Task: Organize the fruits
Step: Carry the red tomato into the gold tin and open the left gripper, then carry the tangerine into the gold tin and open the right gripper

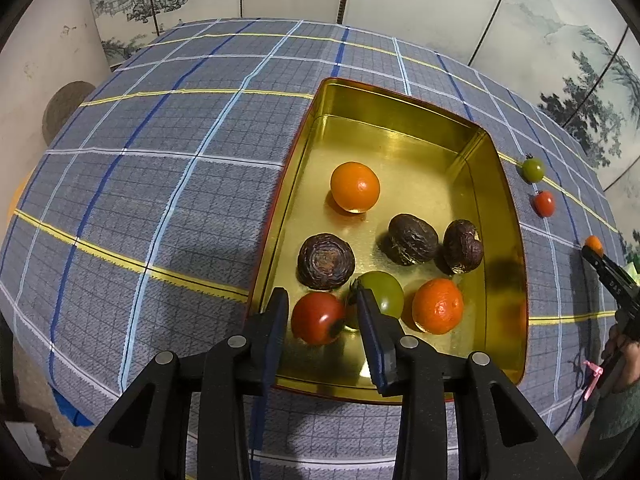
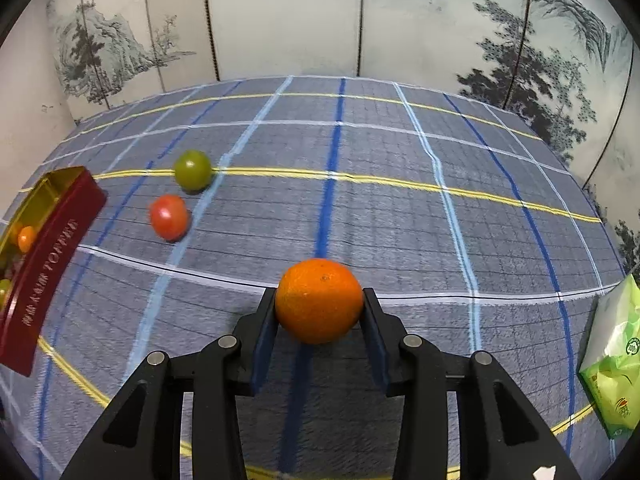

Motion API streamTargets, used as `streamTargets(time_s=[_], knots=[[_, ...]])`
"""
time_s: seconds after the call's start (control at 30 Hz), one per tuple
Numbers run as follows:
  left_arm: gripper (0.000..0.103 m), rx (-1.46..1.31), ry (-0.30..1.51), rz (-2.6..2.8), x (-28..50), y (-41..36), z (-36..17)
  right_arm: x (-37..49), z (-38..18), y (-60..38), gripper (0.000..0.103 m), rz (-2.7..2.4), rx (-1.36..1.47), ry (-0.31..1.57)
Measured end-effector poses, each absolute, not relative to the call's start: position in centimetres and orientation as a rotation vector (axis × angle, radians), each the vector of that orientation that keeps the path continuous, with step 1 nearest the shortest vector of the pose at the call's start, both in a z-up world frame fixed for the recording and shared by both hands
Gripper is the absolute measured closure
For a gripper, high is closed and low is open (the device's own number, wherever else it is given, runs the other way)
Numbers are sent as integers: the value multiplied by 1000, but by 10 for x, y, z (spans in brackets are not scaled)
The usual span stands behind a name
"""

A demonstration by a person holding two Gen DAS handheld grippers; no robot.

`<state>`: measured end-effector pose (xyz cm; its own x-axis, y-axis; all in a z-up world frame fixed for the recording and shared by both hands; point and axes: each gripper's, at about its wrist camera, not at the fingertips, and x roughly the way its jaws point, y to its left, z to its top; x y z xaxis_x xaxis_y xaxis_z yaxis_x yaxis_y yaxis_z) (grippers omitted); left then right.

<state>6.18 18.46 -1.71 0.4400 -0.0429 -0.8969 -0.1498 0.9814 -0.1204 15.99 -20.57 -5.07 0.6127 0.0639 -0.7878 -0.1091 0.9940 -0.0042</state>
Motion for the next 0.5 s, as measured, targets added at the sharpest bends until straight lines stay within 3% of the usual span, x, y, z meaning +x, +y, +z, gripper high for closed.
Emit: streamTargets(time_s=[0.5], knots=[[54,-171,1063,78,53,180,-10,136,-4,-109,66,342,-109,820]])
